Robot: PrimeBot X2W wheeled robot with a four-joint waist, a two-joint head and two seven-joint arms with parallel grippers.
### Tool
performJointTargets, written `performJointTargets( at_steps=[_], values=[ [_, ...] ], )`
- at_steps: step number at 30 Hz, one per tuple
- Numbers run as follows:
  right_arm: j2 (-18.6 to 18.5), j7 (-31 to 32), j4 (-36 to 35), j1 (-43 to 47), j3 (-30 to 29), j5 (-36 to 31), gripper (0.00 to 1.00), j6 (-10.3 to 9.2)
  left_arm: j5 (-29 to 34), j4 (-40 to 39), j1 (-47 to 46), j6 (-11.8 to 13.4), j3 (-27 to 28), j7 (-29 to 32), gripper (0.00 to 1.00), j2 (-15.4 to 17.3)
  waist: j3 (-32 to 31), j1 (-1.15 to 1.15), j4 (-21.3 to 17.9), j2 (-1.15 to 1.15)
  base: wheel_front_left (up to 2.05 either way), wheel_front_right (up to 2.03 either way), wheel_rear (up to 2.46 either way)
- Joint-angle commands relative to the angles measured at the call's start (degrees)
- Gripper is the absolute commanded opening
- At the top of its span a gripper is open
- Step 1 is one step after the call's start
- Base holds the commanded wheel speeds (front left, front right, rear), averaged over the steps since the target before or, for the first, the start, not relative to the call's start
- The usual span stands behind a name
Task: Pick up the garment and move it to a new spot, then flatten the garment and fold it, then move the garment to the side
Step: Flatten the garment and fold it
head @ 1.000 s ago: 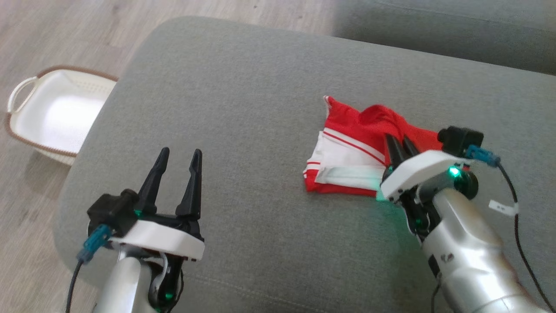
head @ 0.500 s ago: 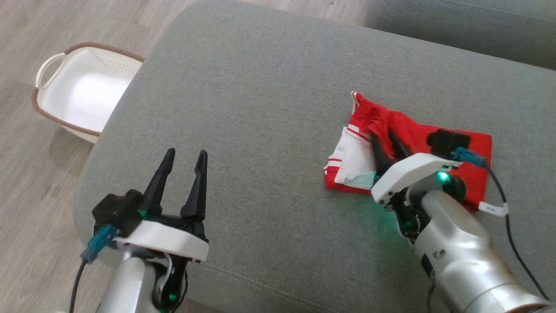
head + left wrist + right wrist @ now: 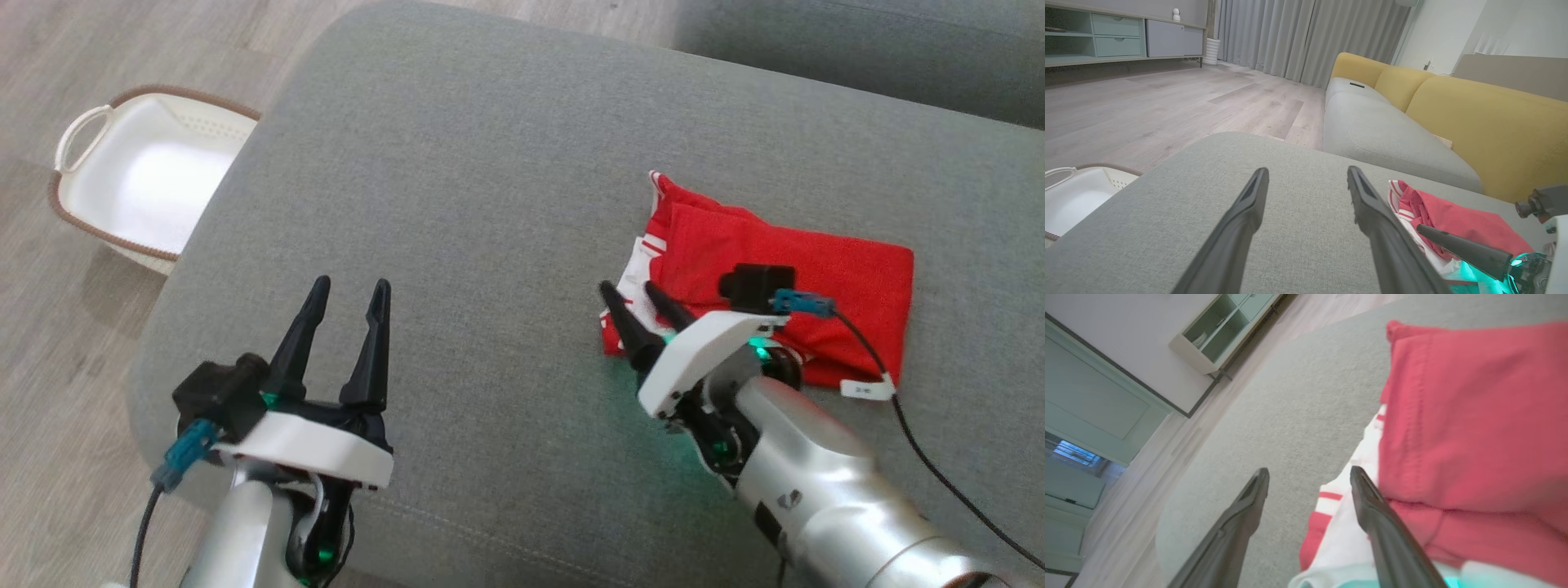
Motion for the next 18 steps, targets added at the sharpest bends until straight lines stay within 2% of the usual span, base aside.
performJointTargets(
  at_steps=[1,6,10,16,18],
  values=[
    [0.88,0.42,-2.97,-1.19,2.40,2.19,1.00,-0.05,-0.39,-1.74,-2.94,0.00,1.89,-0.30,1.00,0.41,0.13,0.00,-0.60,0.00,0.00,0.00,0.00],
    [0.88,-1.52,-5.77,-3.39,5.67,6.47,1.00,-0.05,0.02,-1.84,-3.13,0.00,2.38,-0.30,1.00,0.41,-0.14,0.00,-2.16,0.00,0.00,0.00,0.00],
    [0.88,-5.34,-3.71,-6.98,5.93,5.98,1.00,-0.05,0.40,-2.72,-3.35,0.00,3.09,-0.30,1.00,0.40,-0.88,0.00,-4.10,0.00,0.00,0.00,0.00],
    [0.88,-8.03,2.66,-12.15,3.57,-2.48,1.00,-0.05,0.83,-5.05,-3.39,0.00,4.48,-0.30,1.00,0.40,-2.17,0.00,-8.20,0.00,0.00,0.00,0.00],
    [0.15,-8.14,3.51,-13.83,0.52,-7.26,1.00,-0.05,0.66,-6.04,-3.34,0.00,5.39,-0.30,1.00,0.40,-2.42,0.00,-9.68,0.00,0.00,0.00,0.00]
  ],
)
